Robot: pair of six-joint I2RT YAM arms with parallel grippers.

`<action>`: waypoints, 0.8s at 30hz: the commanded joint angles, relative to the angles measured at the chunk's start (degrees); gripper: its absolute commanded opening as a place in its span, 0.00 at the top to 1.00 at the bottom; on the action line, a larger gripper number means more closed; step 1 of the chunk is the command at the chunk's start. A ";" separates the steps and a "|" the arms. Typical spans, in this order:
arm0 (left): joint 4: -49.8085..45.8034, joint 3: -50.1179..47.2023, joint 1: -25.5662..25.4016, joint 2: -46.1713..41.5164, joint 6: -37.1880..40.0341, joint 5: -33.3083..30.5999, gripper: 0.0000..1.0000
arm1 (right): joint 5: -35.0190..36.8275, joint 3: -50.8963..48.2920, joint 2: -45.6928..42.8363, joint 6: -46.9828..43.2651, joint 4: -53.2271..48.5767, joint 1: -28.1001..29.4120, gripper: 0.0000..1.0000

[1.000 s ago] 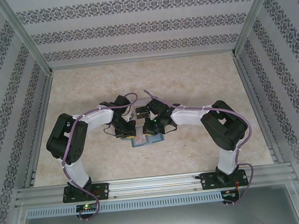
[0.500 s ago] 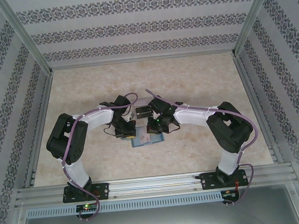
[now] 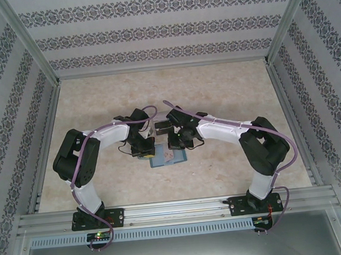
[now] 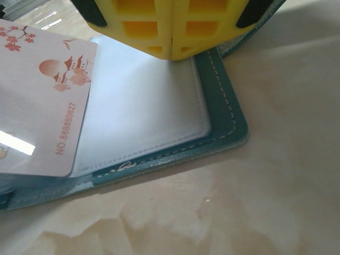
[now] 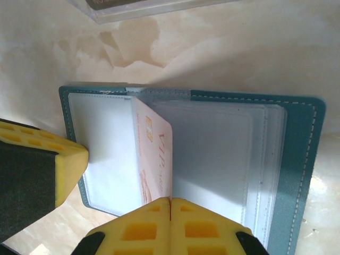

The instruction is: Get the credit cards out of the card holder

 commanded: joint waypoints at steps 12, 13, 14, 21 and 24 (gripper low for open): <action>-3.37 -0.61 -0.62 1.00 1.40 -3.57 1.00 | 5.58 4.25 -0.82 -2.36 -7.27 1.59 0.99; -3.37 -0.52 -0.65 1.00 1.37 -3.49 1.00 | 5.38 4.40 -0.62 -2.37 -7.32 1.64 0.99; -3.39 -0.46 -0.62 1.00 1.44 -3.45 1.00 | 5.07 4.51 -0.36 -2.37 -7.17 1.76 0.98; -3.46 -0.08 -0.62 1.08 1.48 -3.34 1.00 | 3.17 5.04 1.10 -1.27 -5.39 2.75 0.95; -3.41 -0.02 -0.66 1.13 1.42 -3.31 0.99 | 2.99 5.52 1.79 -0.97 -5.15 3.05 0.93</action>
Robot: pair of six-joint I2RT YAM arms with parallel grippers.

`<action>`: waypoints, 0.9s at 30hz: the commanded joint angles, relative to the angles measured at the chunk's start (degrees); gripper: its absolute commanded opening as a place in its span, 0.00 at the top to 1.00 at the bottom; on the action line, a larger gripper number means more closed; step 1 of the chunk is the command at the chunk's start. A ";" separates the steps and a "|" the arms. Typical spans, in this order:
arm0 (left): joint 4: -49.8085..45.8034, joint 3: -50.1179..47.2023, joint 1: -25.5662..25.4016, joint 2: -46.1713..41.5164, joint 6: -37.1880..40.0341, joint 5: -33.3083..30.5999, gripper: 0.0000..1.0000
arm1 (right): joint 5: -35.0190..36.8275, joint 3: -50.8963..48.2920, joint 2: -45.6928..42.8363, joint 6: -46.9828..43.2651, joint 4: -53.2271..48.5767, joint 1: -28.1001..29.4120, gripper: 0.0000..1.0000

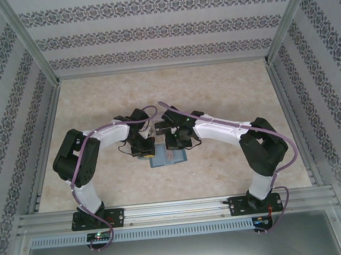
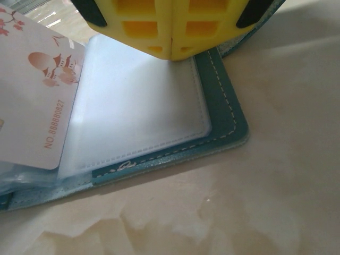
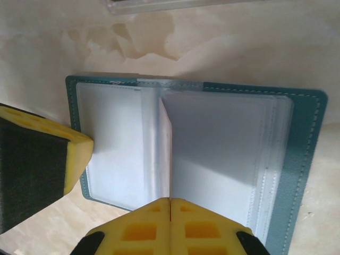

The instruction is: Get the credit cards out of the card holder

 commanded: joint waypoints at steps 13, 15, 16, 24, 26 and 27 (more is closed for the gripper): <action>-3.39 0.06 -0.66 1.18 1.51 -3.26 0.99 | -1.96 1.92 2.39 1.38 1.40 1.02 0.82; -3.40 0.09 -0.65 1.08 1.51 -3.24 0.99 | -1.99 1.91 2.33 1.48 1.48 1.04 0.84; -3.41 0.07 -0.62 1.04 1.51 -3.25 1.00 | -1.86 1.82 2.25 1.51 1.57 1.08 0.86; -4.17 0.87 -0.61 -1.13 1.37 -3.06 0.98 | -1.29 2.15 1.33 0.82 0.74 1.00 0.92; -4.46 1.26 -0.72 -1.80 1.22 -3.11 0.98 | -0.94 2.29 0.69 0.59 0.35 0.99 0.94; -4.37 1.42 -0.68 -2.17 1.15 -3.16 0.98 | -0.78 2.25 0.36 0.48 0.08 0.91 0.94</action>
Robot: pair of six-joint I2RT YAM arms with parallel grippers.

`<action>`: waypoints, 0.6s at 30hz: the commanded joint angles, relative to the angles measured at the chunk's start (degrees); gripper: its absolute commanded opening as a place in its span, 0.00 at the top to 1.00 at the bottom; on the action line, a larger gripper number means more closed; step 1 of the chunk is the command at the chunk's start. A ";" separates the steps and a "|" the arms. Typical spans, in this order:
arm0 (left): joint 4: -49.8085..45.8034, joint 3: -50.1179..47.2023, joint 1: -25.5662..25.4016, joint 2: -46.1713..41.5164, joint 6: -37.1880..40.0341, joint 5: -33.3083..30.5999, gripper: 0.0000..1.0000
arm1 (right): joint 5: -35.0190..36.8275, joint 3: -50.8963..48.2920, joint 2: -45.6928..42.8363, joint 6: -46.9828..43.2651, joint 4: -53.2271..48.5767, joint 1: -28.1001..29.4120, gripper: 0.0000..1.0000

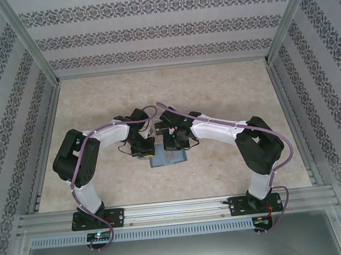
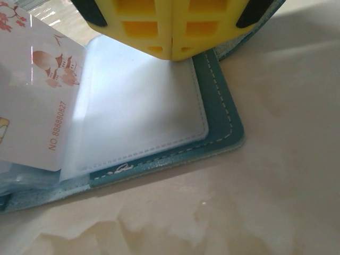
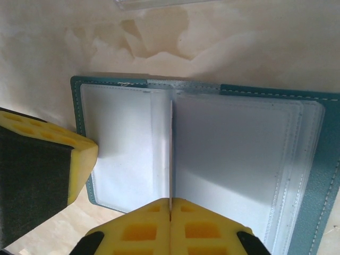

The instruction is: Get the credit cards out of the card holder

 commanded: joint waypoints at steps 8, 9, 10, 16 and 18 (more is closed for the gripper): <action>-3.46 2.43 -0.58 -5.12 0.60 -3.04 0.95 | 0.23 2.07 -4.04 -4.03 -3.22 -0.94 0.96; -3.22 2.40 -0.65 -5.51 0.53 -3.13 0.95 | 0.18 2.24 -4.21 -4.96 -3.64 -1.24 0.96; -2.96 2.25 -0.49 -6.02 0.61 -3.37 0.95 | -0.12 2.58 -4.27 -6.41 -4.29 -1.68 0.97; -3.08 1.49 0.36 -7.52 1.21 -4.93 0.94 | -3.12 5.01 -5.52 -20.59 -7.64 -3.65 0.95; -2.89 0.84 0.76 -7.97 1.26 -5.37 0.94 | -4.56 6.63 -5.38 -26.65 -9.57 -4.42 0.95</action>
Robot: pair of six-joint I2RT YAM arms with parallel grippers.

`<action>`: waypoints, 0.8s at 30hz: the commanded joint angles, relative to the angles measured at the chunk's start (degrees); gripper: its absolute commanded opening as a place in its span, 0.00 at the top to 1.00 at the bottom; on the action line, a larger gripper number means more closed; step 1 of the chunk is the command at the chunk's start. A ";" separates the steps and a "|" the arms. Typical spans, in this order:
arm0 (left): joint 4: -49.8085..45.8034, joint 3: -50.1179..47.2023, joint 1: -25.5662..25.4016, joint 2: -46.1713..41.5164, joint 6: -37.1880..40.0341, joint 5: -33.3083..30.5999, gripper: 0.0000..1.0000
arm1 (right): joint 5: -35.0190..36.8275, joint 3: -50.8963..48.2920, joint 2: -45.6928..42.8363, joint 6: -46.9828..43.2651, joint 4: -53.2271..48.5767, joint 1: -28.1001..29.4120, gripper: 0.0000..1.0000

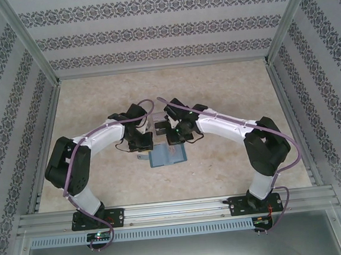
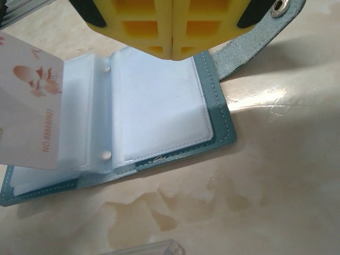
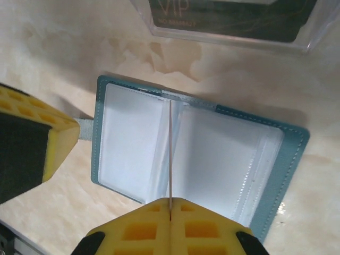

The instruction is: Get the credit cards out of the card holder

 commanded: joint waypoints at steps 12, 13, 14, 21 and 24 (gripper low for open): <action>-1.62 -3.23 5.41 -2.93 3.81 -3.03 0.94 | -2.13 15.82 3.38 -51.20 -19.74 -4.86 0.94; -1.69 -3.51 5.66 -3.03 3.92 -2.90 0.94 | -1.79 16.66 3.73 -54.84 -20.66 -4.89 0.94; -1.69 -3.59 5.89 -3.08 3.91 -2.79 0.94 | -1.46 17.34 3.96 -57.96 -21.04 -5.15 0.94; -2.14 -4.38 6.55 -3.52 4.07 -3.91 0.93 | 0.64 21.21 5.48 -76.44 -22.67 -5.61 0.96; -1.82 -4.88 6.78 -3.56 3.74 -3.92 0.93 | 1.98 24.15 7.83 -82.30 -24.36 -5.69 0.99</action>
